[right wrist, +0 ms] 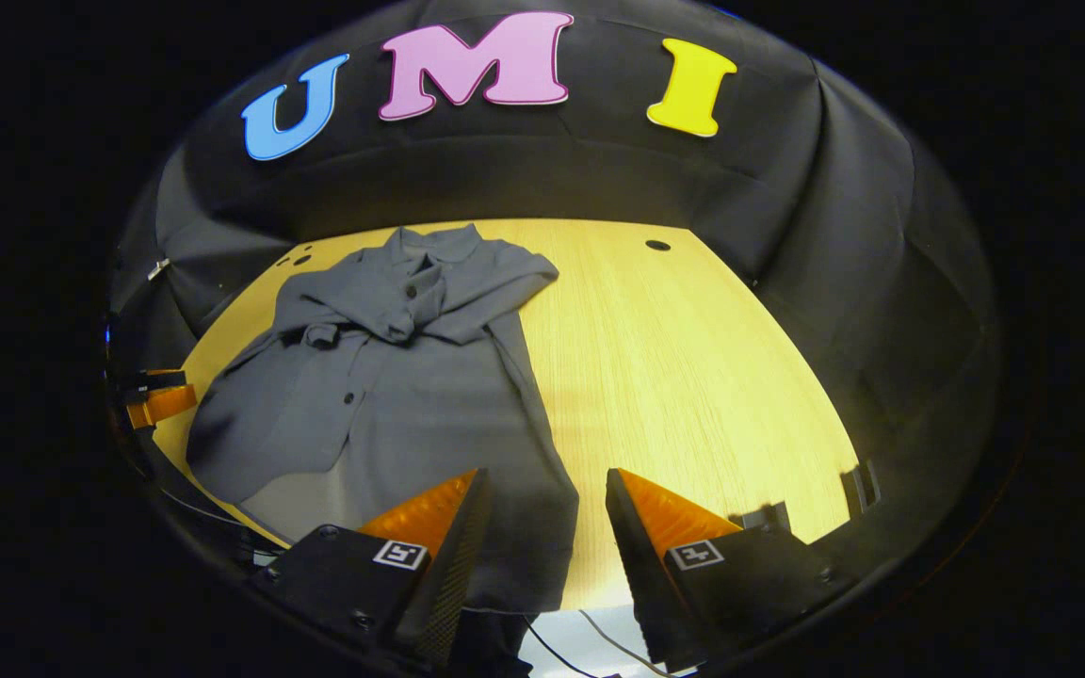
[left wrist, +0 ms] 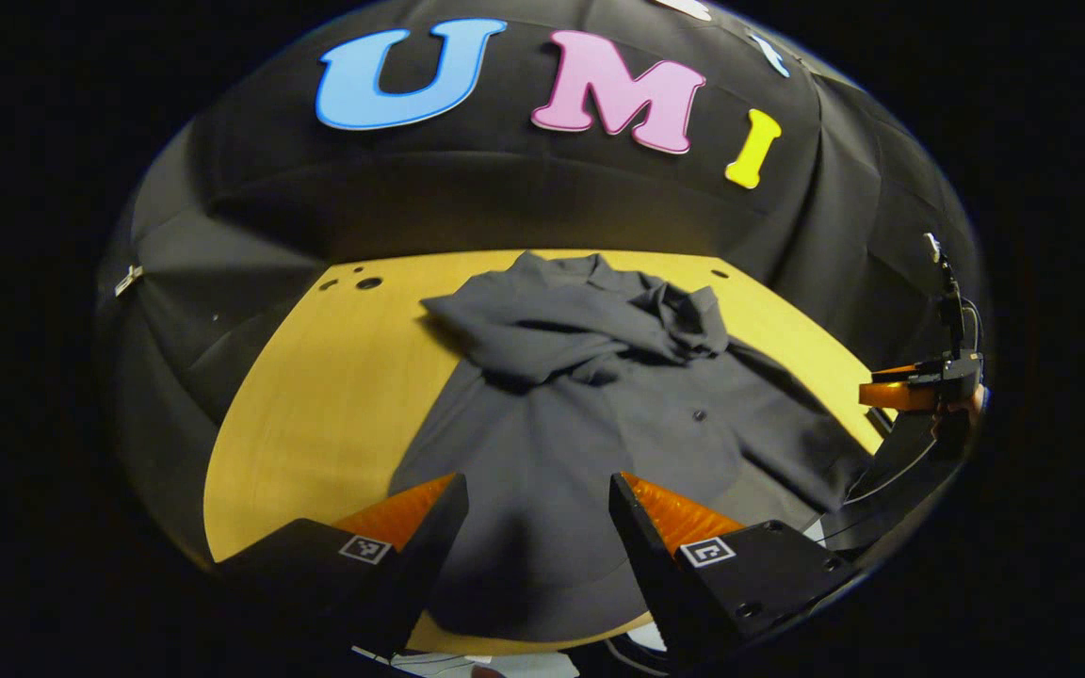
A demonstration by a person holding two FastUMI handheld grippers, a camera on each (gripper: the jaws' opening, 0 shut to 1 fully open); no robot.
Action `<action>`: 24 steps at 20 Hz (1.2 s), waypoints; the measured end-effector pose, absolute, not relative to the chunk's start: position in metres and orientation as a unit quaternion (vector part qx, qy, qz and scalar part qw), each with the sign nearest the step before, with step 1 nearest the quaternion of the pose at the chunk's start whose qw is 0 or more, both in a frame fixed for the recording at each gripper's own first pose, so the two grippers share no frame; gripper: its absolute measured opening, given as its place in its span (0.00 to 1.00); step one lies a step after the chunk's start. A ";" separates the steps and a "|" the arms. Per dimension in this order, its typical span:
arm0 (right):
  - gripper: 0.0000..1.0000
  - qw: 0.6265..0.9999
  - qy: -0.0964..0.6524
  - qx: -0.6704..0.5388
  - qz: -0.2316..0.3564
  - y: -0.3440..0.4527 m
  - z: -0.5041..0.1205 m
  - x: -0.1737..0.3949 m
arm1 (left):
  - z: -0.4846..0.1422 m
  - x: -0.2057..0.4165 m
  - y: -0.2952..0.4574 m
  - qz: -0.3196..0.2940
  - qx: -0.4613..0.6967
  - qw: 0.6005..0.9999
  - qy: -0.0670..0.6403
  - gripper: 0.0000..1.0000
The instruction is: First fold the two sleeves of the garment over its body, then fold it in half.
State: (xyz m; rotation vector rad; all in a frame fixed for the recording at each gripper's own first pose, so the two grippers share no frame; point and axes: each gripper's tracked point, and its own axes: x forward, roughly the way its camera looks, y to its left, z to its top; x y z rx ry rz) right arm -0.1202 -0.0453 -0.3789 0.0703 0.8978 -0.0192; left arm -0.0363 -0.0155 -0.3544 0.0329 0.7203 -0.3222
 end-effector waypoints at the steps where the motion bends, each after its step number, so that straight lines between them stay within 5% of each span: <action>1: 0.77 0.897 0.440 0.035 -0.012 -0.045 -0.384 -0.127 | -0.362 -0.042 -0.005 -0.147 0.017 0.920 0.363 0.95; 8: 0.78 0.866 0.497 0.054 -0.029 -0.041 -0.427 -0.157 | -0.419 -0.085 0.050 -0.078 0.008 0.899 0.431 0.95; 21: 0.80 0.853 0.519 0.058 0.005 -0.010 -0.455 -0.152 | -0.433 -0.071 0.028 -0.100 0.055 0.877 0.466 0.98; 23: 0.75 0.851 0.522 0.056 0.018 -0.004 -0.455 -0.149 | -0.433 -0.069 0.016 -0.128 0.069 0.873 0.466 0.75; 24: 0.64 0.850 0.524 0.052 0.035 0.003 -0.455 -0.147 | -0.433 -0.066 0.009 -0.140 0.075 0.871 0.464 0.60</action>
